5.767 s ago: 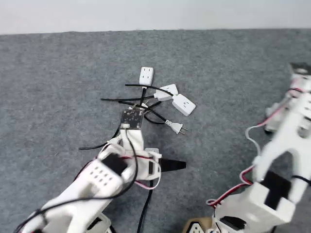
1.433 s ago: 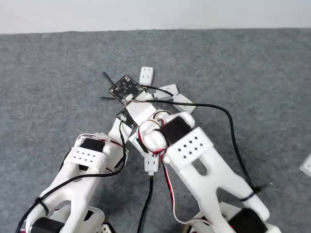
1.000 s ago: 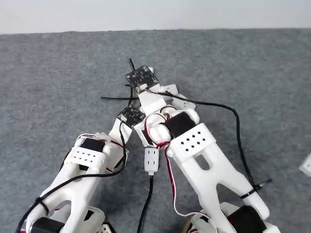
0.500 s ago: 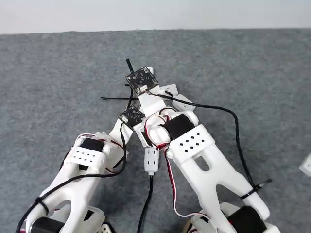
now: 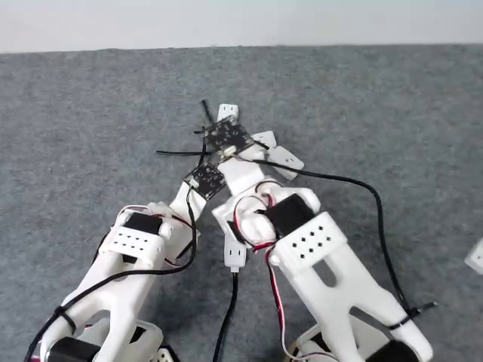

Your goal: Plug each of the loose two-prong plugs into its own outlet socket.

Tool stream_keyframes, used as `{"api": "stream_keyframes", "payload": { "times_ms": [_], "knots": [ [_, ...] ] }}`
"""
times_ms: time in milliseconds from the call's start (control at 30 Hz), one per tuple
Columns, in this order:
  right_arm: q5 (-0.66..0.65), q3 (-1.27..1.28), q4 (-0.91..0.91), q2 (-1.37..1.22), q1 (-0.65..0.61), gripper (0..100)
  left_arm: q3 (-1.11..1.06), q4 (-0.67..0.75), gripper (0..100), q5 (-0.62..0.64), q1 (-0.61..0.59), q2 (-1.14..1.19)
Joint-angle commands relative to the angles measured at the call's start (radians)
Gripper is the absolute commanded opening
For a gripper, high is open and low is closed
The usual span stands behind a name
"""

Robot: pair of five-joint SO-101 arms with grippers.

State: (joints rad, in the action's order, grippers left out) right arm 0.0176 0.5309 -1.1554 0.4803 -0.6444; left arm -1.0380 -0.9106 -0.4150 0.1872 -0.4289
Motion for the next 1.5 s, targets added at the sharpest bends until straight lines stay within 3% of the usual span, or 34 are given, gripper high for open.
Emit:
{"api": "stream_keyframes", "payload": {
  "times_ms": [0, 167, 333, 400, 533, 767, 1200, 1467],
  "knots": [
    [-0.015, -0.012, 0.019, -0.027, -0.007, 0.8, 0.038, -0.005, 1, -0.106, 0.035, 0.000],
    [-0.017, -0.025, 0.019, -0.047, -0.004, 0.8, -0.002, -0.006, 1, -0.284, 0.064, -0.009],
    [-0.009, -0.025, 0.021, -0.044, 0.019, 0.8, -0.012, 0.002, 1, -0.301, 0.086, -0.009],
    [0.008, -0.020, 0.041, -0.047, 0.045, 0.8, -0.015, 0.002, 1, -0.265, 0.075, -0.011],
    [0.084, 0.046, 0.114, -0.047, 0.077, 0.8, -0.010, 0.026, 1, -0.068, 0.006, -0.012],
    [0.184, 0.269, 0.381, -0.038, 0.076, 0.8, -0.010, 0.038, 1, 0.098, -0.074, -0.012],
    [0.187, 0.354, 0.447, -0.047, 0.079, 0.8, -0.013, 0.043, 1, 0.101, -0.101, -0.012],
    [0.055, 0.445, 0.484, -0.047, 0.065, 0.8, -0.015, 0.043, 1, 0.101, -0.101, -0.012]
  ]
}}
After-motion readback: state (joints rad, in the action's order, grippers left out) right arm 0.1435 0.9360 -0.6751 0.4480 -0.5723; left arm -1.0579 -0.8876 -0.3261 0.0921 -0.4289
